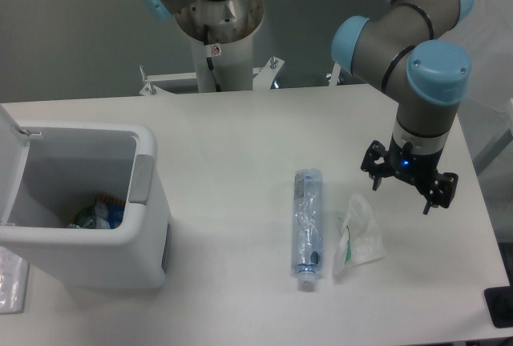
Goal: Place the trash in the trash can
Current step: 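Move the gripper down toward the crumpled clear plastic wrapper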
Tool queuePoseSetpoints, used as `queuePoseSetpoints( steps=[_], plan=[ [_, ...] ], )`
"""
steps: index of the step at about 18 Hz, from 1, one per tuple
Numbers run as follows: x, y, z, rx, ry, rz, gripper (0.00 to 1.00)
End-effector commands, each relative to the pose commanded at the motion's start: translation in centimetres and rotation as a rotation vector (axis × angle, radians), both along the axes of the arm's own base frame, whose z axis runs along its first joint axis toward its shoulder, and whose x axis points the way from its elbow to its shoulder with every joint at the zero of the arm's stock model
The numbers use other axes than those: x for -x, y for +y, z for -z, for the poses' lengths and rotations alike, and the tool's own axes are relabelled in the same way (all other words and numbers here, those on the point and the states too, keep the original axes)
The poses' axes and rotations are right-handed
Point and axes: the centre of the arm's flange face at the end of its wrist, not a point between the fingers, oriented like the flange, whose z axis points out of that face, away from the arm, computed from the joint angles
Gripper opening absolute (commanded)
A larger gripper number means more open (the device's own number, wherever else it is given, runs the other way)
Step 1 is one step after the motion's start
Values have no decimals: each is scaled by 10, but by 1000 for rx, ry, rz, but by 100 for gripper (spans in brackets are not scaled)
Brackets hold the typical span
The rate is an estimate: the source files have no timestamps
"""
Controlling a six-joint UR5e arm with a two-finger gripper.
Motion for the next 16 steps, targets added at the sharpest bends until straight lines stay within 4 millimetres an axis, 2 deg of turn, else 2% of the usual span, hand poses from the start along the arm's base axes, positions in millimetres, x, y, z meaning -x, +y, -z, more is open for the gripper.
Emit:
queuePoseSetpoints(
  steps=[6,12,13,16],
  plan=[
    [-7,6,5,-4,-10,3,100],
    [-12,3,29,-14,-46,-8,100],
    [-16,7,53,-17,-50,-43,100],
    [-24,23,78,-3,-64,-27,100]
  ],
)
